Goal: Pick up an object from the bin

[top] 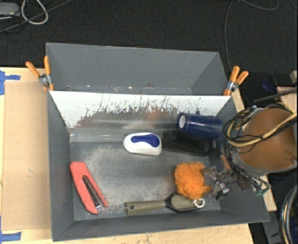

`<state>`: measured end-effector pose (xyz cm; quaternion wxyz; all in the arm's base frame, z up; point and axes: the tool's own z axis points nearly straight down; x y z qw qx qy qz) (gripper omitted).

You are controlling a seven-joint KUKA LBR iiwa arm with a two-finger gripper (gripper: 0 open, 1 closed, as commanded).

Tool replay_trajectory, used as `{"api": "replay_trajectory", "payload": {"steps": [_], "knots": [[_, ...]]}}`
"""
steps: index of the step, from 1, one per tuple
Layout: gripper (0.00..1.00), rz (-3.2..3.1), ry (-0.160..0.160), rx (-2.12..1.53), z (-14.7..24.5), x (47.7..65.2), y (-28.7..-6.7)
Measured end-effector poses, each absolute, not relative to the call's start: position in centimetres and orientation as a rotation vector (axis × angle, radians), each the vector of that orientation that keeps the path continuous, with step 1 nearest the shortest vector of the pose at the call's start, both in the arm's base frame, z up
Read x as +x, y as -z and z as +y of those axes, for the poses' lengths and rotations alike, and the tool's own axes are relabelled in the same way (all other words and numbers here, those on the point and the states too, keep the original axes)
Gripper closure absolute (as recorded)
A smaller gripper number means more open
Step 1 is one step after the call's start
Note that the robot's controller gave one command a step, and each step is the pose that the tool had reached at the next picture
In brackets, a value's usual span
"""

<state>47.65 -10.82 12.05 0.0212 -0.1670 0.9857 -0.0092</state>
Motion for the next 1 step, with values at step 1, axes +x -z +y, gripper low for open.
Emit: {"api": "replay_trajectory", "payload": {"steps": [1], "knots": [[1.0, 3.059, 0.026, -0.518, -10.74, 47.58, -13.4]]}}
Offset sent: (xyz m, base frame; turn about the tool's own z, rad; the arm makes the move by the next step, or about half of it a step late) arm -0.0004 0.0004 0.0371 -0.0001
